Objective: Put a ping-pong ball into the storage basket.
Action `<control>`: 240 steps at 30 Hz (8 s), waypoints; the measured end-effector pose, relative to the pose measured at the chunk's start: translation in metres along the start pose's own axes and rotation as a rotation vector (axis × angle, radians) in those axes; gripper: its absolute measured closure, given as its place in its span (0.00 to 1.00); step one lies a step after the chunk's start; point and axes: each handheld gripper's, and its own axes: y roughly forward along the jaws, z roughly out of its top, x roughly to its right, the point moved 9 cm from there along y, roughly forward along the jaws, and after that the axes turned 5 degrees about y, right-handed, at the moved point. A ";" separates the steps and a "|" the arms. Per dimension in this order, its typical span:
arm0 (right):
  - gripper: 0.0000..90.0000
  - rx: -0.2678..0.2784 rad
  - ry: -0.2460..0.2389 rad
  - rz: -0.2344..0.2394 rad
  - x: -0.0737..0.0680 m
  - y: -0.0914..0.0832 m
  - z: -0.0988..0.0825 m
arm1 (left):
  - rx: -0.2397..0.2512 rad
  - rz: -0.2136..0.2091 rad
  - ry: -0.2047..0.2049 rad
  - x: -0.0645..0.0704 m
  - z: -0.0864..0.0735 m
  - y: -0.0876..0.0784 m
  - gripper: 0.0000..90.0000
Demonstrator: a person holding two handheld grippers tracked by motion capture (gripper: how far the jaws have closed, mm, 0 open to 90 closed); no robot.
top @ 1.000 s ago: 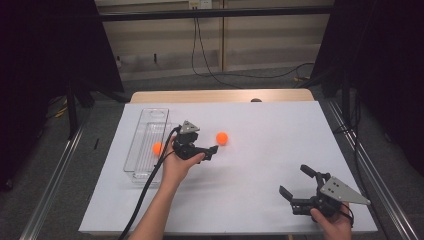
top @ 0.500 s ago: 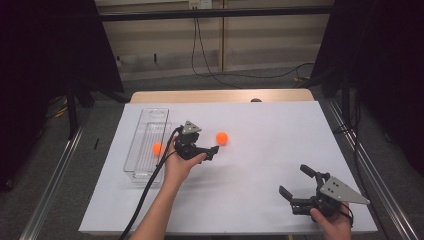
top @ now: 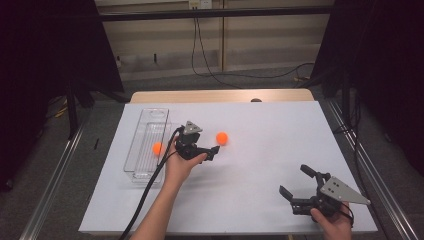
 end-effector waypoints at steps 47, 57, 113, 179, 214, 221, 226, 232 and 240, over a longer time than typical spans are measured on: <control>0.02 -0.002 0.000 0.002 0.000 0.001 0.000 | -0.020 0.023 0.009 -0.003 0.001 0.030 0.11; 0.02 0.001 0.002 0.002 0.000 0.001 0.000 | -0.026 0.025 0.003 -0.005 0.001 0.035 0.11; 0.02 0.005 0.002 0.005 0.000 0.000 0.001 | -0.039 0.040 0.017 -0.004 0.006 0.067 0.16; 0.02 0.005 -0.001 0.007 0.001 -0.001 0.001 | -0.078 0.038 0.011 -0.007 -0.001 0.087 0.52; 0.02 0.003 -0.005 0.006 0.001 -0.001 0.000 | -0.076 0.029 -0.014 -0.007 0.001 0.083 0.56; 0.02 0.005 -0.001 0.006 0.001 -0.001 0.001 | -0.077 0.023 -0.008 -0.006 0.002 0.080 0.56; 0.02 0.006 0.000 0.006 0.001 -0.001 0.001 | -0.079 0.013 -0.005 -0.003 0.004 0.076 0.56; 0.02 0.005 -0.003 0.007 0.001 -0.001 0.001 | -0.075 0.000 0.003 0.003 0.008 0.070 0.56; 0.02 0.005 -0.003 0.006 0.001 -0.001 0.001 | -0.069 -0.003 0.008 0.005 0.012 0.062 0.56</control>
